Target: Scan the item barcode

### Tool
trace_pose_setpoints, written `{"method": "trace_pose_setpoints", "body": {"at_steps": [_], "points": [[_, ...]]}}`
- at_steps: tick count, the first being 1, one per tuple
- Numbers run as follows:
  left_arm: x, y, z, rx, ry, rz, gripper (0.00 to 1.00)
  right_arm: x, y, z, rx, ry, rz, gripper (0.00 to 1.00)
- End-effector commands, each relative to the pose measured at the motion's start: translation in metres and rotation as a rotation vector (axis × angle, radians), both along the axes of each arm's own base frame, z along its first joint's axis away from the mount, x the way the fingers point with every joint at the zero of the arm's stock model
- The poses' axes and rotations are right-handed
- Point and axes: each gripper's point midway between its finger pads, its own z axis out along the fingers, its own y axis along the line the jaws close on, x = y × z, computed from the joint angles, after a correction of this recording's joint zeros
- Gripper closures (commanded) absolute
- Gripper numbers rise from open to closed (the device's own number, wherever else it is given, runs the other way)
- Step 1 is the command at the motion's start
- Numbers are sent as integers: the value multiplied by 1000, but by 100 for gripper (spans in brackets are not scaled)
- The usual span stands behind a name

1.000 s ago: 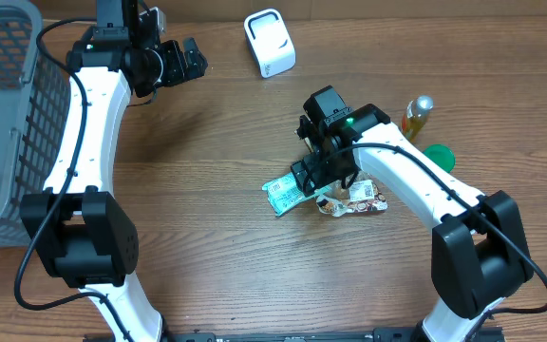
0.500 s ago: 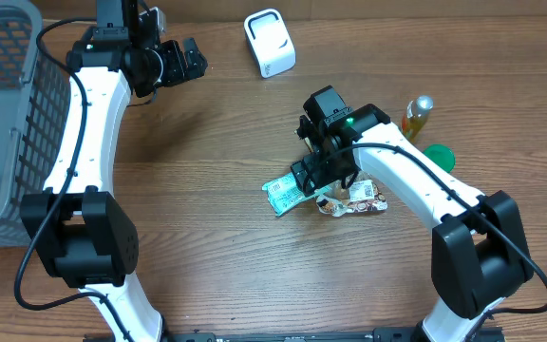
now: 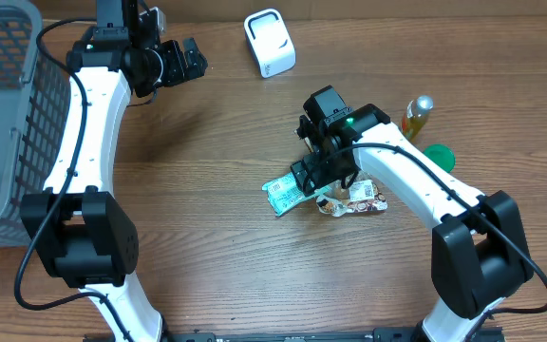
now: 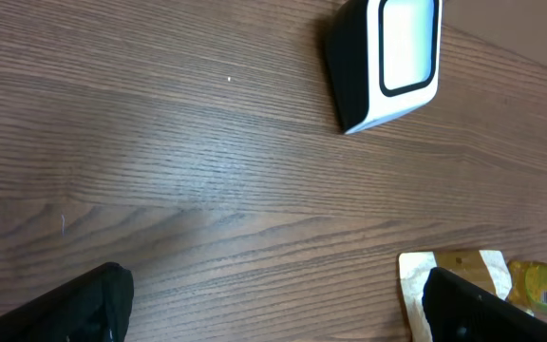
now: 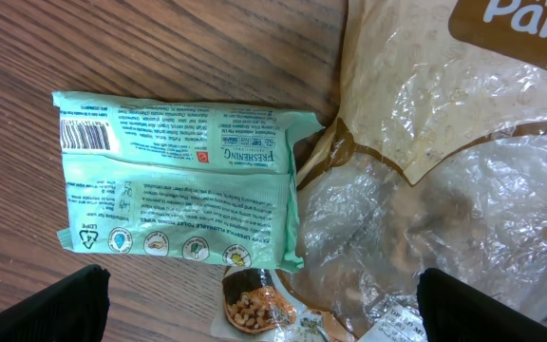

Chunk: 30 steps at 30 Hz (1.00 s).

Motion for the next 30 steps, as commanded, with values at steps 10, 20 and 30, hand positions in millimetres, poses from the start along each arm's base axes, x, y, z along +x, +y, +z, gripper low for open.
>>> {"method": "trace_pose_setpoints", "body": {"at_steps": [10,20,30], "points": [[1,0,2,8,-9,-9,1,1,-2,1,-1,-6,-8,0],[1,0,1,8,-9,-8,0,1,-2,1,-1,-6,-8,0],[1,2,0,19,-4,-3,1,1,-2,1,-1,-6,-8,0]]}}
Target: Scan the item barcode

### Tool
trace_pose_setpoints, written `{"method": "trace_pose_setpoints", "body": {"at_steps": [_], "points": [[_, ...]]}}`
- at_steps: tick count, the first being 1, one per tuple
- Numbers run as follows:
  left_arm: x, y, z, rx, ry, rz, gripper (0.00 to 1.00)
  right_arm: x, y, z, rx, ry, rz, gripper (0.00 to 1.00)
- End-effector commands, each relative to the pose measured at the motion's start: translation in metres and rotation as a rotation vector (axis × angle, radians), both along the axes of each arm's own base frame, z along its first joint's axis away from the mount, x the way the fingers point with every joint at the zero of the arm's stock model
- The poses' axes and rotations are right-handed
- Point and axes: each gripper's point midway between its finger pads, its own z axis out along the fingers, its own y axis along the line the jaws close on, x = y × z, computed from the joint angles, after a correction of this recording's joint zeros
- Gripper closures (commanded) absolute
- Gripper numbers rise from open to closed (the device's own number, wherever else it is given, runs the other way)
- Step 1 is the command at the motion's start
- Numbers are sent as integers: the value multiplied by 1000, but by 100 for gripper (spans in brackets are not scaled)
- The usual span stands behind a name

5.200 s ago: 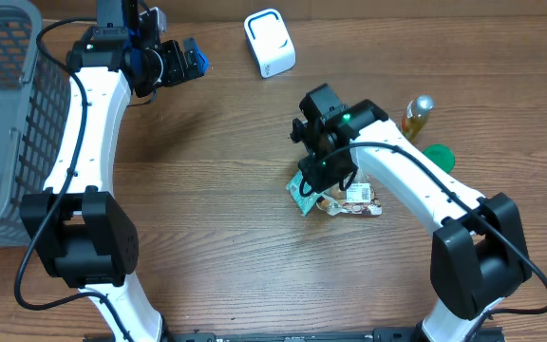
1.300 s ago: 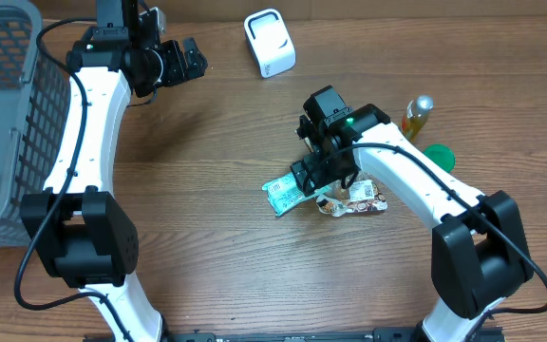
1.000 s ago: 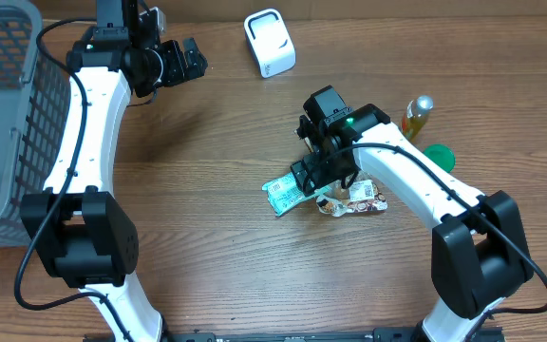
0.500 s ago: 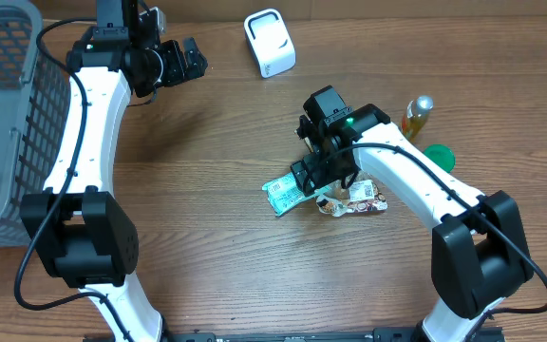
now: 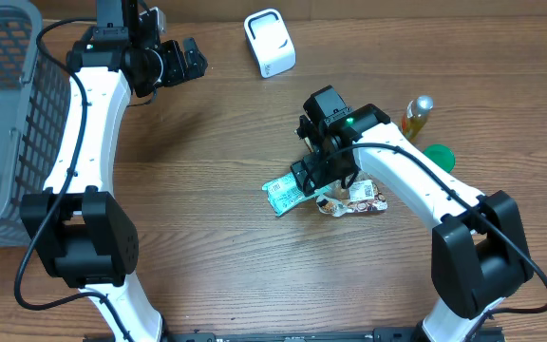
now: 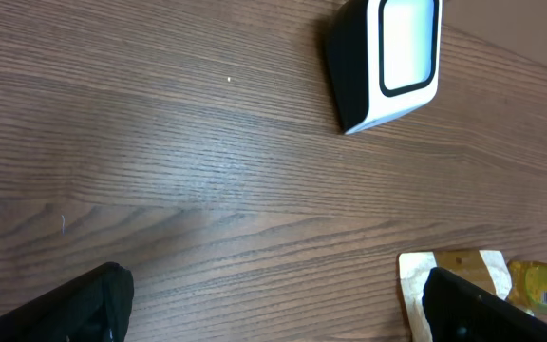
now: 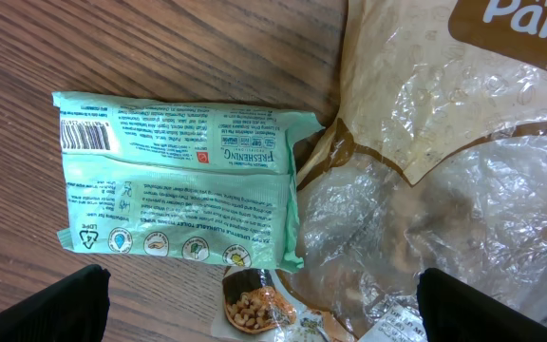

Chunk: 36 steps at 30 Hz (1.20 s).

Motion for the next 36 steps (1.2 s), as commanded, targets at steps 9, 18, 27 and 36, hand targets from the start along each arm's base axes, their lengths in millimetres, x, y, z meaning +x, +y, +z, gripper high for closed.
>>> {"method": "trace_pose_setpoints", "body": {"at_steps": [9,18,27,36], "points": [[-23,4,58,48,-93,12,1,1,-2,1,0,-8,-8,0],[-139,55,227,271,-447,220,0,1,-2,1,0,-8,-8,0],[-296,81,224,391,-309,307,0,1,-2,1,0,-8,-8,0],[-335,78,149,273,-93,438,0,1,-2,1,1,-8,-8,0]]}}
